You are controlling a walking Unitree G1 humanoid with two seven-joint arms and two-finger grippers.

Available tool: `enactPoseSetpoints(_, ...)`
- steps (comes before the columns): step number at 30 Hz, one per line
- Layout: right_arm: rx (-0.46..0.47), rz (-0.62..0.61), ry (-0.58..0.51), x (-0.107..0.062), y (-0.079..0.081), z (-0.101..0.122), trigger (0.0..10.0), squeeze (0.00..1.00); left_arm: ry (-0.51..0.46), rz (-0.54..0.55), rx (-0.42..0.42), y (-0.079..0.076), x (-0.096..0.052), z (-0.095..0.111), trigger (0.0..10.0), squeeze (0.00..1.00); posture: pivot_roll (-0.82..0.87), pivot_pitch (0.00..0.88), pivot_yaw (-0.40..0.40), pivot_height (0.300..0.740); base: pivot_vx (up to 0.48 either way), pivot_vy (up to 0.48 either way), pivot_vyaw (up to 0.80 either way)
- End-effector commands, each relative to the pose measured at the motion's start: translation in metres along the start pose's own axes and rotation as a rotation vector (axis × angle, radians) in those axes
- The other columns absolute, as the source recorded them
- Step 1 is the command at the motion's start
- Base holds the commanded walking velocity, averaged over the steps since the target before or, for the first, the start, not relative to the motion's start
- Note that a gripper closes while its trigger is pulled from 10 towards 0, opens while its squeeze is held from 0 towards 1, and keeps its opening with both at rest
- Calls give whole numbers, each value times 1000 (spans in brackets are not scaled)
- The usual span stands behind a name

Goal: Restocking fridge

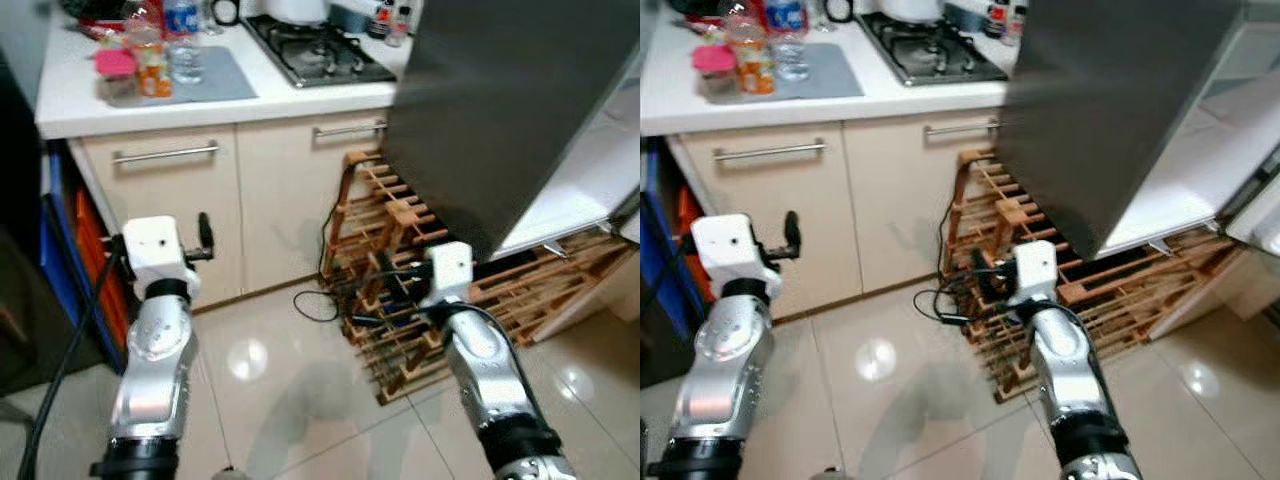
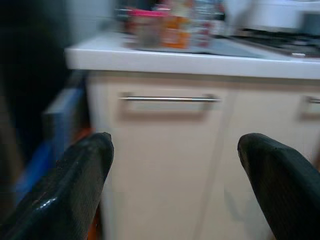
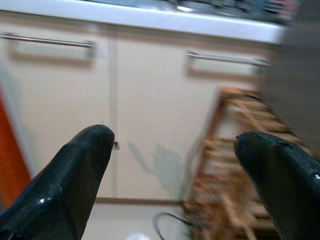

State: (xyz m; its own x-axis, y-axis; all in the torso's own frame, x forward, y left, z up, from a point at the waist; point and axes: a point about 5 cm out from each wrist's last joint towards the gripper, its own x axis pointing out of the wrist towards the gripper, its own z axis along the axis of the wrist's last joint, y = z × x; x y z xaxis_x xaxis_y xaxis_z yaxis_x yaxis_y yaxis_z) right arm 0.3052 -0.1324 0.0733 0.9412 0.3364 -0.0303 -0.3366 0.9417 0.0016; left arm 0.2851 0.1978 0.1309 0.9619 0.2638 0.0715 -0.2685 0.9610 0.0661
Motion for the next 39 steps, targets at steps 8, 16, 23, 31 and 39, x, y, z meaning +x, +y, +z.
enactPoseSetpoints(8, 18, 3, -5, 8, -1, 4, 10000, 0, 9, 6, 25, -2, 2, 0, 10000, 0, 19, 0, -93, 740, 0, 0, 452)
enactPoseSetpoints(16, 26, 23, -13, 12, 3, 6, 10000, 0, -8, -7, 58, -7, 5, 5, 10000, 0, 21, 0, -92, 740, 0, -329, 448)
enactPoseSetpoints(23, 40, 16, -16, 10, 0, 5, 10000, 0, -42, -29, 112, -10, 1, 10, 10000, 0, 13, 0, -91, 740, 69, -421, 435)
enactPoseSetpoints(31, 111, -151, 17, 9, -19, 1, 10000, 0, 15, -87, 134, -11, 5, 1, 10000, 0, 15, 0, -80, 740, 164, -249, 439)
enactPoseSetpoints(39, 63, -256, 51, -12, -31, -13, 10000, 0, -10, -202, 160, -5, 5, 4, 10000, 0, 13, 0, -67, 740, 0, 0, 66)
